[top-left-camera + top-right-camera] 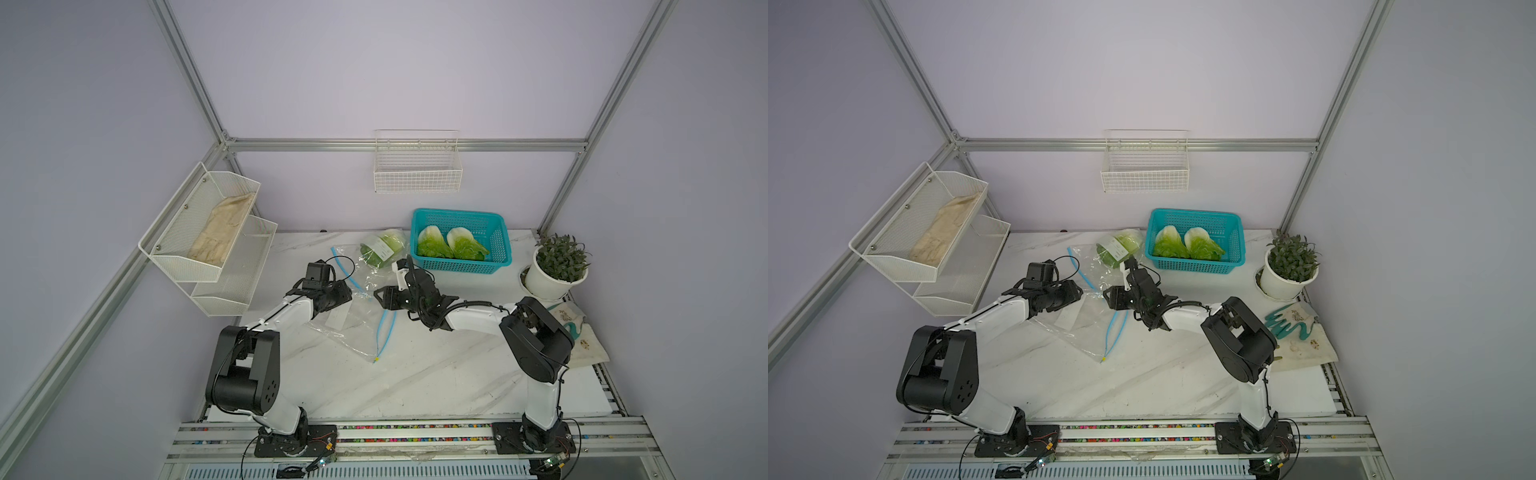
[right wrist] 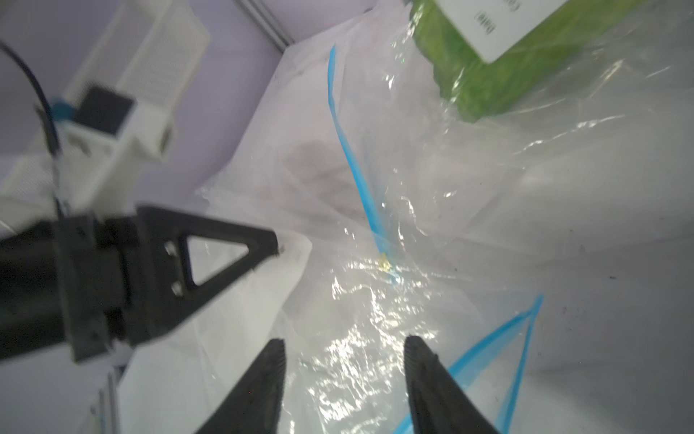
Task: Open the zip-top bag and take out the chinese cabbages
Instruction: Adjust the zipper food storage bag at the center of the board, then adjust the zipper food storage bag in the zipper food storage bag.
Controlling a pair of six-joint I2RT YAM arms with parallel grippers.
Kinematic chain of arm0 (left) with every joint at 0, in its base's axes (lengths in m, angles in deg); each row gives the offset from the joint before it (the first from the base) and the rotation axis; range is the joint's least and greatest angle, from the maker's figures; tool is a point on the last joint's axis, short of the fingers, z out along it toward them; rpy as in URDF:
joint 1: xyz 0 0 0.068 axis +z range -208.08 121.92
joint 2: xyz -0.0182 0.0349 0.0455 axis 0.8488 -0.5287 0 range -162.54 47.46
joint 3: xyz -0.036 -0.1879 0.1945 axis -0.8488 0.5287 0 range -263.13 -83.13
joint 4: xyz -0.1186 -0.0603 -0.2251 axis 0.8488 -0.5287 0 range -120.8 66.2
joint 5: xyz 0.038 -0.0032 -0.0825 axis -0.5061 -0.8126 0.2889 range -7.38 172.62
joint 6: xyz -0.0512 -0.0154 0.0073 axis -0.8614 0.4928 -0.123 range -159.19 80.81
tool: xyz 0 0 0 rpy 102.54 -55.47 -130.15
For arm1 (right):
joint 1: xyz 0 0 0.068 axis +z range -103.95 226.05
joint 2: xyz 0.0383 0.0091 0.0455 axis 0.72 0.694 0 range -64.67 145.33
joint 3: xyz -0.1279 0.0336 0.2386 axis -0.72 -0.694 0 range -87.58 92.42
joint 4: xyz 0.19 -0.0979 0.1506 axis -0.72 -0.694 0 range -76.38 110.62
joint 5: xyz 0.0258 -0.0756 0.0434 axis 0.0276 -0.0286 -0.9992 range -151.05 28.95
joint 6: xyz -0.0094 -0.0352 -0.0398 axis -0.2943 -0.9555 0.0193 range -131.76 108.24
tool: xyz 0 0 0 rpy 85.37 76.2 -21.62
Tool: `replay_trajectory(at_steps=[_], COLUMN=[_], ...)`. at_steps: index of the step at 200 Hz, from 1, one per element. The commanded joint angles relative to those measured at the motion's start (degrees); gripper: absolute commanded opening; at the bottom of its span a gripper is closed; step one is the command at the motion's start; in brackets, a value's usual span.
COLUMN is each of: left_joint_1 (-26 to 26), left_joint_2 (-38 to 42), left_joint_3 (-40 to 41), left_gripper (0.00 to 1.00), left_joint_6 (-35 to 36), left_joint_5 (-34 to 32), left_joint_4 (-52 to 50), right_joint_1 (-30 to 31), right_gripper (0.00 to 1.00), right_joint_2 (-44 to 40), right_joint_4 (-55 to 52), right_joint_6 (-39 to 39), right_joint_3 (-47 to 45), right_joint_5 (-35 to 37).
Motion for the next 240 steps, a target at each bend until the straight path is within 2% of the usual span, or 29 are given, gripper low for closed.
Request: replay_trajectory(at_steps=[1, 14, 27, 80, 106, 121, 133, 168, 180, 222, 240], left_joint_1=[0.3, 0.8, 1.5, 5.4, 6.3, 6.4, 6.4, 6.3, 6.3, 6.4, 6.3], left_joint_2=[2.3, 3.3, 4.0, 8.4, 12.3, 13.2, 13.7, 16.5, 17.7, 23.3, 26.2], left_joint_3=[4.8, 6.5, 7.6, 11.8, 11.7, 11.5, 11.5, 11.0, 10.9, 10.6, 10.0], left_gripper=[0.52, 0.52, 0.52, 0.52, 0.56, 0.58, 0.59, 0.64, 0.65, 0.7, 0.75], left_joint_6=[0.0, -0.1, -0.4, -0.7, 0.3, 0.6, 0.6, 1.5, 1.7, 3.1, 4.6], left_joint_5=[0.9, 0.9, 0.3, 0.3, 0.5, 0.2, 0.1, -0.2, -0.9, -4.1, -5.7], left_joint_4=[2.3, 2.3, 1.4, 1.0, -0.3, -0.7, -0.8, -1.7, -2.3, -2.8, -2.3], right_joint_1=[-2.3, -3.0, -3.1, -3.3, -3.2, -3.2, -3.2, -3.2, -3.3, -3.3, -3.3], right_gripper=[0.77, 0.84, 0.85, 0.85, 0.81, 0.74, 0.63, 0.12, 0.0, 0.0, 0.0], right_joint_2=[5.0, 9.0, 12.3, 21.5, 25.3, 27.4, 28.8, 28.9, 28.1, 21.1, 16.8], right_joint_4=[0.7, -0.6, -1.8, -5.3, -4.4, -5.2, -5.4, -3.7, -2.7, 1.9, 3.4], right_joint_6=[3.0, 3.8, 4.0, 6.2, 7.5, 7.7, 7.7, 7.4, 7.2, 6.8, 6.4], right_joint_3=[4.9, 8.7, 12.1, 20.8, 23.5, 26.3, 28.7, 32.6, 33.0, 29.5, 26.5], right_joint_5=[1.5, 1.2, 2.2, 0.9, -1.6, -2.7, -3.4, -5.4, -5.9, -8.1, -8.5])
